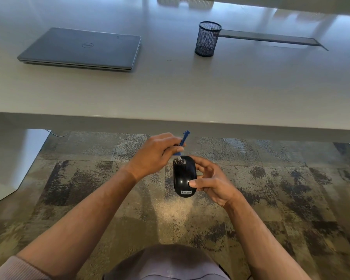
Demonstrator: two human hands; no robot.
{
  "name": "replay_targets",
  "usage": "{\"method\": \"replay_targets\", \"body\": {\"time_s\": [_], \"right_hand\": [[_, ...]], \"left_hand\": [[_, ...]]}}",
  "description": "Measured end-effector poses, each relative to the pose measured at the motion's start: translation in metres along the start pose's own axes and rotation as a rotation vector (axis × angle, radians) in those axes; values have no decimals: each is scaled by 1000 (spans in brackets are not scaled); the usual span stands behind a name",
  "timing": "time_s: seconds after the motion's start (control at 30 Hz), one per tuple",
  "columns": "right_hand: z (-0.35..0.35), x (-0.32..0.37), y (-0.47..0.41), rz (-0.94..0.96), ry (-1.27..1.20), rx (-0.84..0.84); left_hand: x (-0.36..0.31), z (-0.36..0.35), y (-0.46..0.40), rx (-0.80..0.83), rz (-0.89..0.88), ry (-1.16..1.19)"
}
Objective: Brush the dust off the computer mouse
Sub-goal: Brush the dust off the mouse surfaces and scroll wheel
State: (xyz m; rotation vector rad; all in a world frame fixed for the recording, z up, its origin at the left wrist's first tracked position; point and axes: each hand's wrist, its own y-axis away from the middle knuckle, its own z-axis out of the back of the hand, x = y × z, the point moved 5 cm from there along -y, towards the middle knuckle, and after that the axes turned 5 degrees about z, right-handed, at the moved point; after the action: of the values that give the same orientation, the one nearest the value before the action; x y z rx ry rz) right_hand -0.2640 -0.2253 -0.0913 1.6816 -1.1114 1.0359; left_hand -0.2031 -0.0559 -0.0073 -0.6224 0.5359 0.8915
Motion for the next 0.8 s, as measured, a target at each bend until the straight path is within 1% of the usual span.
{"method": "replay_targets", "body": {"time_s": [0.07, 0.17, 0.33, 0.53, 0.67, 0.73, 0.8], "right_hand": [[0, 0, 0, -3, -6, 3], [0, 0, -2, -1, 3, -1], [-1, 0, -3, 4, -15, 1], [2, 1, 0, 3, 8, 7], [2, 0, 1, -3, 15, 6], [3, -1, 0, -3, 10, -4], [2, 0, -1, -2, 8, -7]], "left_hand": [[0, 3, -2, -31, 2, -18], [-6, 4, -1, -74, -9, 29], [-18, -6, 0, -23, -66, 55], [-6, -6, -1, 18, -35, -2], [-4, -2, -2, -18, -28, -25], [-10, -2, -1, -42, -52, -17], [-16, -5, 0, -32, -86, -3]]}}
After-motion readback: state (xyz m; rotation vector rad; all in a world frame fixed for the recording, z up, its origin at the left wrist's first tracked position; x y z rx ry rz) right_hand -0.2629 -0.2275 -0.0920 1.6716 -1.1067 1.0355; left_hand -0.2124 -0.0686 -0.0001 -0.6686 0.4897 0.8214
